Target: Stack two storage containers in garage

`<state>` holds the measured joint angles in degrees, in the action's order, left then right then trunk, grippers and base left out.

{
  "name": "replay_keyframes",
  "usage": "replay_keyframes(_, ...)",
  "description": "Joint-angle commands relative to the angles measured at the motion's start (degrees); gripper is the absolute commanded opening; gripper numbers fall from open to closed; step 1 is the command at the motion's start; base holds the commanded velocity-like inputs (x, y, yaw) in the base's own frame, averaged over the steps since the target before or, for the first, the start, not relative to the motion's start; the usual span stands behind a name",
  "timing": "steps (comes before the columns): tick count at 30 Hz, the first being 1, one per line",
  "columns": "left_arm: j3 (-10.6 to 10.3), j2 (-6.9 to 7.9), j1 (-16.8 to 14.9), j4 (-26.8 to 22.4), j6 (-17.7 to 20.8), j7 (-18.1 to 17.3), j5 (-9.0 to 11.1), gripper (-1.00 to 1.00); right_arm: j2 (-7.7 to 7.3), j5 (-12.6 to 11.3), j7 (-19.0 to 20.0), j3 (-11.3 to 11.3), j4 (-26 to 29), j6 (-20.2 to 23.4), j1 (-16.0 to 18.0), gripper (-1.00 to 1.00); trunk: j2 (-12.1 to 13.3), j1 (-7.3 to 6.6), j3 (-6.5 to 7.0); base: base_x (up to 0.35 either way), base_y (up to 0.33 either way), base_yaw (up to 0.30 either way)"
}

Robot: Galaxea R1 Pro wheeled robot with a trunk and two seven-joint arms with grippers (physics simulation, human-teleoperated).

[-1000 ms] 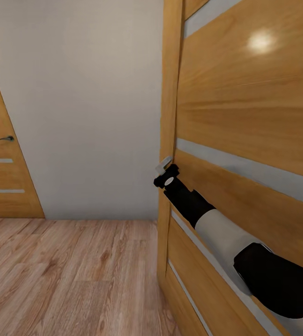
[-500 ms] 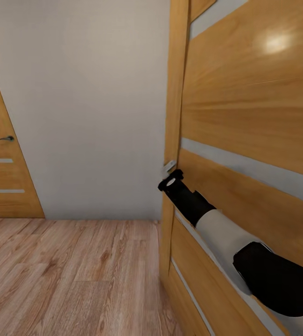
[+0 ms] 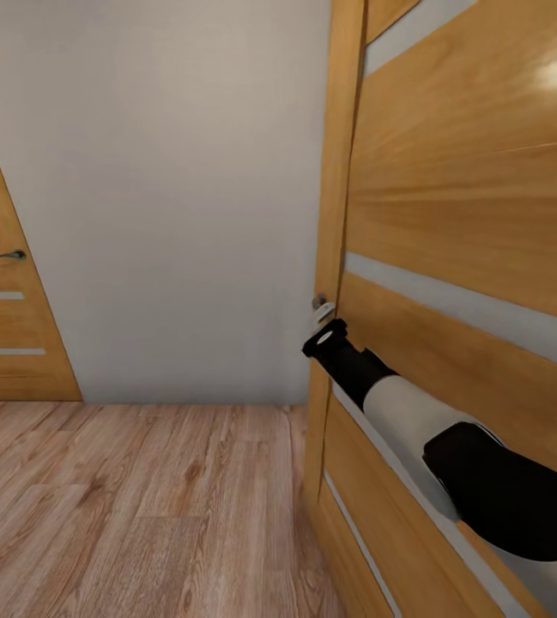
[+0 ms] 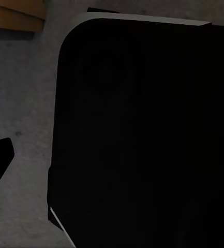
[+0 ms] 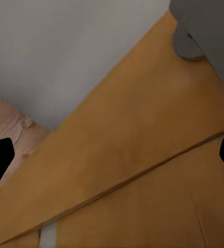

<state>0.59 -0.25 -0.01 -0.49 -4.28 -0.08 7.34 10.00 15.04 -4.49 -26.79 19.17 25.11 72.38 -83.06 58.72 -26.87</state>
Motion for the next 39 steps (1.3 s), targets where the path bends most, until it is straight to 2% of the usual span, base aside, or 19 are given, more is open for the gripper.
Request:
replay_keyframes(1, 0.0, -0.01, 0.0, 0.0, -0.1, 0.0, 0.5, 1.00, 0.00, 0.1, -0.2, 0.0, -0.2, 0.3, 0.2, 1.00, 0.0, 0.00, -0.06, 0.000, 0.000, 0.000)
replay_keyframes(7, 0.0, -0.01, 0.0, 0.0, -0.1, 0.0, 0.5, 1.00, 0.00, 0.0, -0.2, 0.4, -1.5, -0.1, 1.9, 1.00, 0.0, 0.00, -0.06, 0.000, 0.000, 0.000)
replay_keyframes(8, 0.0, -0.01, 0.0, 0.0, -0.1, 0.0, 0.5, 1.00, -0.61, 0.0, -0.1, 0.9, -1.8, -0.1, 2.2, 1.00, 0.0, 0.00, -0.06, 0.000, 0.000, 0.000)
replay_keyframes(9, 0.0, 0.00, 0.0, 0.0, -0.1, 0.0, 0.5, 1.00, -2.57, 0.0, -0.2, 1.8, -1.9, -0.2, 2.4, 1.00, 0.0, 0.00, -0.06, 0.000, 0.000, 0.000)
replay_keyframes(12, 0.0, -0.01, 0.0, 0.0, -0.1, 0.0, 0.5, 1.00, -4.32, 0.0, -0.1, 2.0, -2.0, -0.2, 2.7, 1.00, 0.0, 0.00, -0.06, 0.000, 0.000, 0.000)
replay_keyframes(13, 0.0, -0.01, 0.0, 0.0, -0.1, 0.0, 0.5, 1.00, -6.43, 0.0, -0.1, 2.1, -2.0, -0.2, 3.0, 1.00, 0.0, 0.00, -0.06, 0.000, 0.000, 0.000)
replay_keyframes(14, 0.0, -0.01, 0.0, 0.0, -0.1, 0.0, 0.5, 1.00, -6.84, 0.0, -0.1, 2.1, -2.0, -0.2, 3.0, 1.00, 0.0, 0.00, -0.06, 0.000, 0.000, 0.000)
replay_keyframes(21, 0.0, 0.02, 0.0, 0.0, -0.1, 0.0, 0.5, 1.00, -7.80, 0.0, -0.1, 2.1, -1.9, -0.2, 3.0, 1.00, 0.0, 0.00, -0.06, 0.000, 0.000, 0.000)
replay_keyframes(25, 0.0, 0.01, 0.0, 0.0, -0.1, 0.0, 0.5, 1.00, -9.23, 0.0, -0.1, 2.3, -1.7, -0.2, 3.0, 1.00, 0.0, 0.00, -0.06, 0.000, 0.000, 0.000)
replay_keyframes(32, 0.0, 0.00, 0.0, 0.0, -0.1, 0.0, 0.5, 1.00, -11.91, 0.0, -0.1, 4.1, -1.5, -0.2, 3.0, 1.00, 0.0, 0.00, -0.06, 0.000, 0.000, 0.000)
replay_keyframes(39, 0.0, 0.03, 0.0, 0.0, -0.1, 0.0, 0.5, 1.00, -13.35, 0.1, -0.1, 4.5, -1.3, -0.2, 3.0, 1.00, 0.0, 0.00, -0.06, 0.000, 0.000, 0.000)
